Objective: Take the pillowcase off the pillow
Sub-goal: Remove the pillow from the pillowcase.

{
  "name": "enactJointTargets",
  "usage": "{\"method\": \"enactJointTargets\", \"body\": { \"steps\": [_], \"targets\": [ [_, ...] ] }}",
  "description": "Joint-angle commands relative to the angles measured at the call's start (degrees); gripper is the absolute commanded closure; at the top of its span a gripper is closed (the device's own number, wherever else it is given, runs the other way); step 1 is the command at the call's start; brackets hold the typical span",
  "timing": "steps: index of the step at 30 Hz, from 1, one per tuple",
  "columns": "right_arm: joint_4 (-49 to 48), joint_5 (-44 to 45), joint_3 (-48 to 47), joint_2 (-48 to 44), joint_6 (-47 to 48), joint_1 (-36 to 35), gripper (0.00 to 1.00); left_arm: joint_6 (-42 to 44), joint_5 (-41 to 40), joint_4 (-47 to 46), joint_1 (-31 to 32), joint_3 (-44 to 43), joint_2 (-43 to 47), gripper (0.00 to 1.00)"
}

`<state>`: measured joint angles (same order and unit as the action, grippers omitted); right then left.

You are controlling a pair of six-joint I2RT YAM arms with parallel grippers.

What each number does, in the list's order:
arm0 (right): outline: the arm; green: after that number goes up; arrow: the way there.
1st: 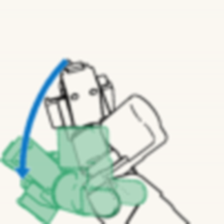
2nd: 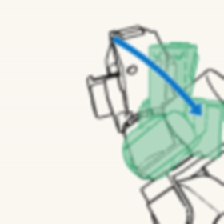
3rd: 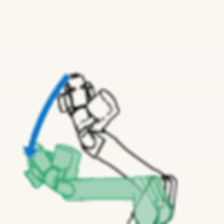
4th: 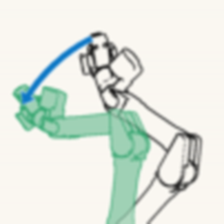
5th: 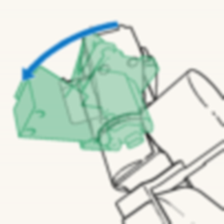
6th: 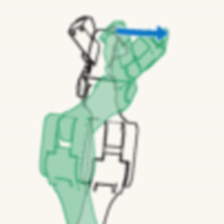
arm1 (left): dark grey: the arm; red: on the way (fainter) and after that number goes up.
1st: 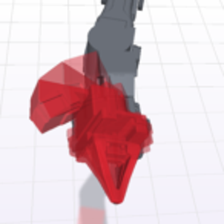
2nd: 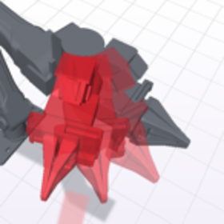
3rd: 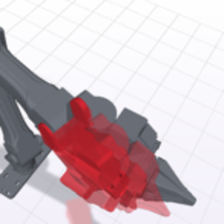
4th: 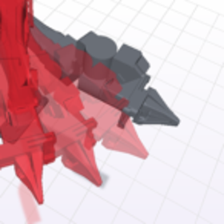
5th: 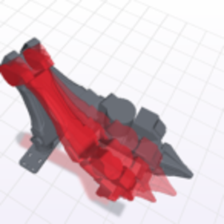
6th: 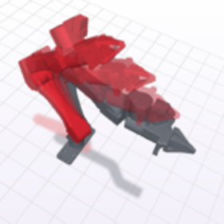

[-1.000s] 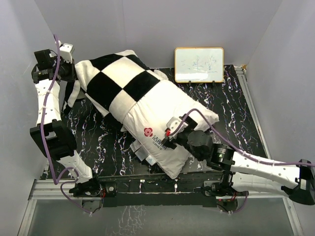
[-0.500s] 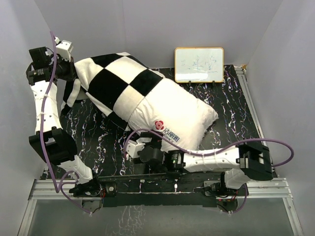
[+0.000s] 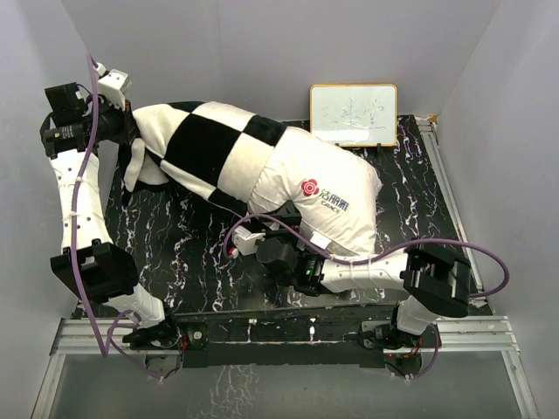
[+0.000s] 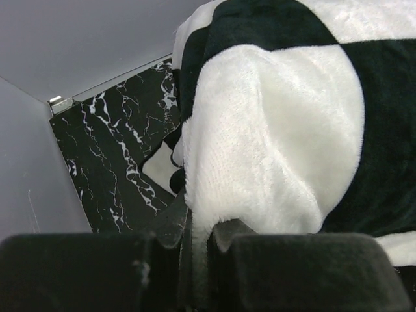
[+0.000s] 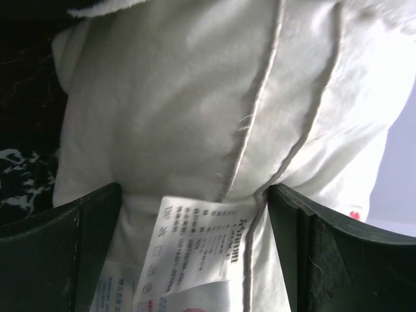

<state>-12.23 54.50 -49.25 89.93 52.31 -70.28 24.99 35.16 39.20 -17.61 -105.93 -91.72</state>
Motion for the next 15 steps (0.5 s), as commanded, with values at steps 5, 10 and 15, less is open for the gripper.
{"method": "enactJointTargets", "body": {
  "steps": [5,10,15],
  "targets": [
    [-16.5,0.4,-0.7,-4.3,16.9,2.1,0.02,2.3,3.5,-3.9,-0.1,-0.3,5.6,1.00],
    [-1.1,-6.2,-1.1,-8.5,4.8,8.9,0.02,2.7,3.7,-4.5,-0.1,0.8,5.9,1.00],
    [9.9,-14.7,-2.2,-7.9,-3.2,16.0,0.02,3.7,4.3,-4.4,-0.1,1.3,6.1,1.00]
  ]
}}
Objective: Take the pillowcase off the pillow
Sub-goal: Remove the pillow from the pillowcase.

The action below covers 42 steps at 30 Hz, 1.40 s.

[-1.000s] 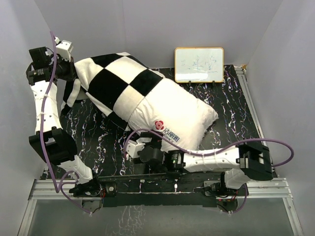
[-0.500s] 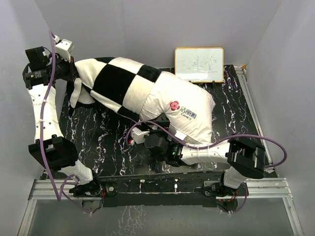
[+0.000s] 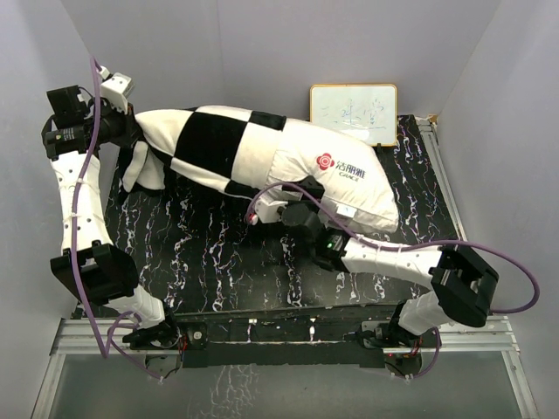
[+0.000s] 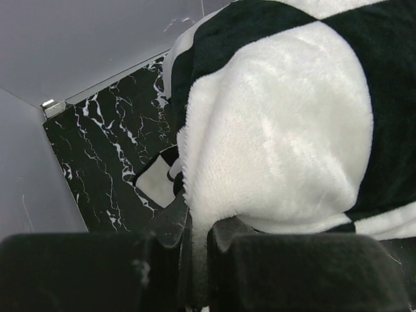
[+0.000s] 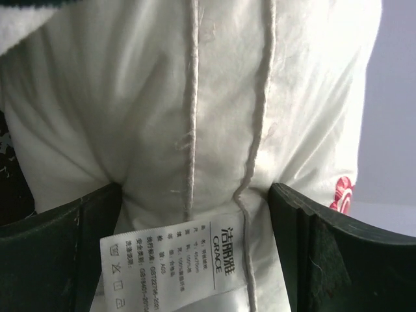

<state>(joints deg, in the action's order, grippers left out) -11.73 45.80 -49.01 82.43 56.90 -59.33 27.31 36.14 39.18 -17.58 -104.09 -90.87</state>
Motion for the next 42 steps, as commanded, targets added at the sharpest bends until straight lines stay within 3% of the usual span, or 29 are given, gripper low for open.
{"method": "enactJointTargets", "body": {
  "steps": [1,3,4,8,10,11,16,19,24,32,42],
  "targets": [
    [11.0,-8.2,-2.8,0.4,-9.0,6.3,0.02,1.6,3.4,-4.4,-0.1,-0.3,5.3,1.00],
    [14.5,-13.3,-4.0,2.1,-11.1,8.8,0.03,1.9,3.2,-4.5,-0.1,0.0,5.3,1.00],
    [15.7,-15.8,-4.8,3.0,-12.3,9.9,0.08,2.2,3.2,-4.3,0.0,0.1,5.2,1.00],
    [15.7,-24.2,-7.2,4.8,-17.4,15.0,0.55,3.7,2.8,-2.9,-0.1,0.1,5.0,1.00],
    [14.2,-25.4,-8.0,5.5,-18.2,16.6,0.88,4.3,2.9,-2.3,-0.1,0.2,5.1,1.00],
    [13.3,-25.5,-8.0,5.9,-18.0,17.3,0.92,4.6,3.1,-1.9,-0.1,0.2,5.1,1.00],
    [10.8,-21.9,-9.8,8.0,-20.5,20.2,0.92,6.5,3.7,-1.4,-0.1,1.2,6.2,1.00],
    [12.4,-17.3,-12.5,9.3,-29.6,24.3,0.92,10.1,1.1,-1.2,-0.1,1.5,6.6,1.00],
    [13.9,-18.2,-11.0,6.3,-44.3,33.1,0.92,17.8,-5.5,-3.2,-1.3,4.8,8.1,1.00],
    [13.9,-22.2,-4.3,0.3,-60.8,45.7,0.92,19.7,-3.1,-4.8,-10.6,2.7,5.6,1.00],
    [13.3,-28.8,3.7,-4.9,-73.2,57.9,0.92,23.1,-9.2,-15.4,-14.4,7.7,5.0,1.00]
  ]
}}
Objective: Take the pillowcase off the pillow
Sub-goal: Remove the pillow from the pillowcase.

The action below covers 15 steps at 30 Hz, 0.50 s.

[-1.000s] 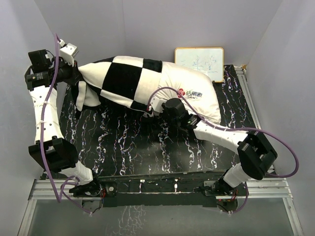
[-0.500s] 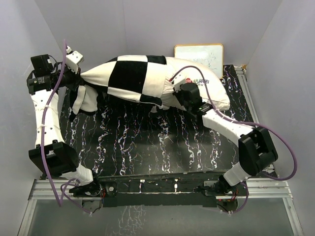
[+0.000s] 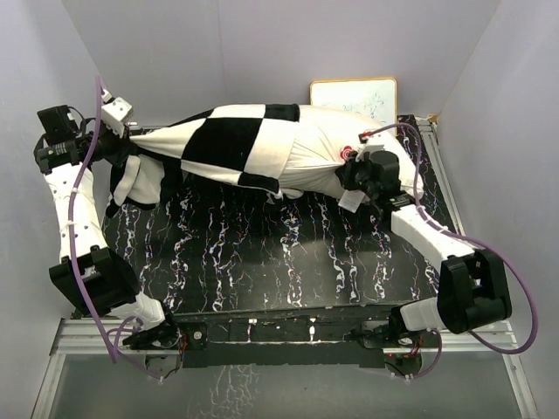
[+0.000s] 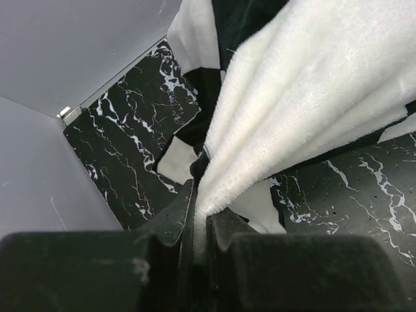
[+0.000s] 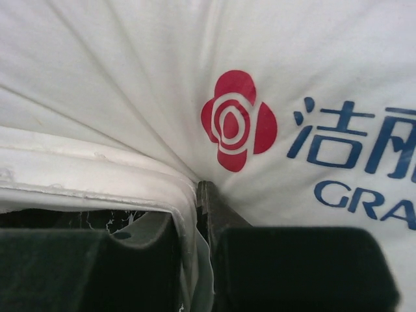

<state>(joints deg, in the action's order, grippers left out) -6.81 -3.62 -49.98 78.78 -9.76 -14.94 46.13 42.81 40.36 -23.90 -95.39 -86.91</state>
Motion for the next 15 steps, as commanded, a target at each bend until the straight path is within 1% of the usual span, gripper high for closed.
{"method": "enactJointTargets", "body": {
  "steps": [1,3,8,10,15],
  "targets": [
    [8.3,19.9,5.4,-2.1,-7.7,14.5,0.91,4.1,-17.1,-17.9,-8.5,-1.3,0.3,1.00],
    [8.0,18.6,7.1,-3.1,-9.9,18.3,0.92,3.1,-18.3,-20.0,-9.9,-3.0,-1.8,1.00],
    [8.1,18.8,8.7,-5.4,-13.0,20.5,0.92,-1.0,-19.2,-19.6,-12.1,-13.1,-8.4,1.00],
    [8.2,17.3,9.2,-6.0,-15.7,22.5,0.92,-1.8,-19.6,-20.4,-12.1,-15.3,-10.0,1.00],
    [8.9,15.8,9.6,-7.2,-19.6,24.9,0.92,-2.8,-21.3,-22.9,-12.1,-19.1,-12.9,1.00]
  ]
}}
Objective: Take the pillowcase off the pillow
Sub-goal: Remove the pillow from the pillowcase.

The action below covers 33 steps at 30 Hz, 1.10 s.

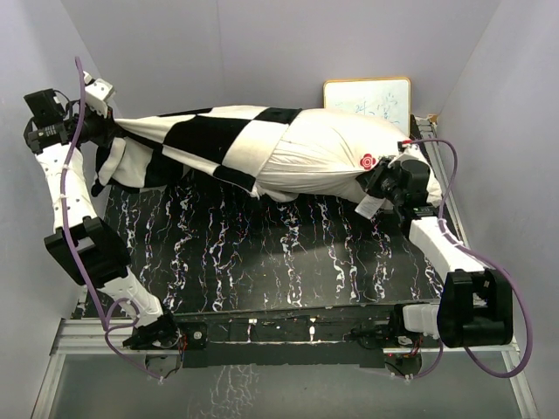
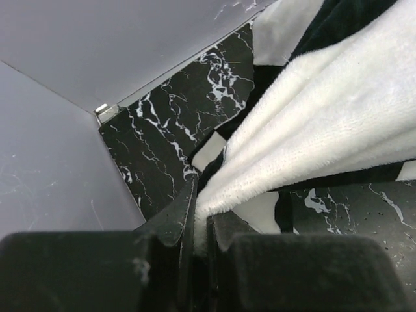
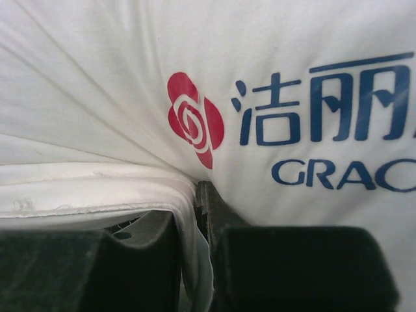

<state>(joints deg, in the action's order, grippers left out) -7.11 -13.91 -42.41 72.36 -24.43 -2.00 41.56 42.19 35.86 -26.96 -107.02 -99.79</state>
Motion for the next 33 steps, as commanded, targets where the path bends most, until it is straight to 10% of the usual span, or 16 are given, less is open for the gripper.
{"method": "enactJointTargets", "body": {
  "steps": [1,10,11,12,13,14,17,26,33],
  "targets": [
    [9.4,26.1,2.2,-0.9,-5.5,12.4,0.92,1.7,-21.2,-18.8,-9.1,-8.3,-0.5,1.00],
    [6.4,18.7,3.8,-2.8,-6.7,13.1,0.92,-3.0,-12.3,-8.8,-1.8,-8.1,1.8,1.00],
    [4.5,16.9,4.0,-3.3,-5.8,12.2,0.92,-1.5,-8.6,-5.2,0.4,-6.1,3.2,0.92],
    [3.0,15.5,4.3,-4.0,-4.7,11.3,0.92,0.6,-4.9,-0.5,2.7,-4.3,4.3,0.65],
    [1.2,14.0,4.8,-4.8,-3.4,10.4,0.92,4.0,-0.7,5.4,4.7,-2.5,5.4,0.19],
    [-1.8,12.0,5.9,-5.9,-1.7,9.5,0.92,9.1,3.6,13.0,6.4,-1.3,6.4,0.05],
    [-9.3,6.6,9.2,-9.9,5.1,5.8,0.92,17.5,8.2,24.6,12.0,3.7,8.6,0.03],
    [-3.9,7.3,13.0,-14.3,12.0,-11.3,0.92,-1.7,4.5,6.8,23.4,11.4,6.8,0.04],
    [4.3,3.6,14.5,-10.7,6.5,-21.8,0.51,-10.4,3.5,3.5,35.6,9.1,0.1,0.03]
  ]
}}
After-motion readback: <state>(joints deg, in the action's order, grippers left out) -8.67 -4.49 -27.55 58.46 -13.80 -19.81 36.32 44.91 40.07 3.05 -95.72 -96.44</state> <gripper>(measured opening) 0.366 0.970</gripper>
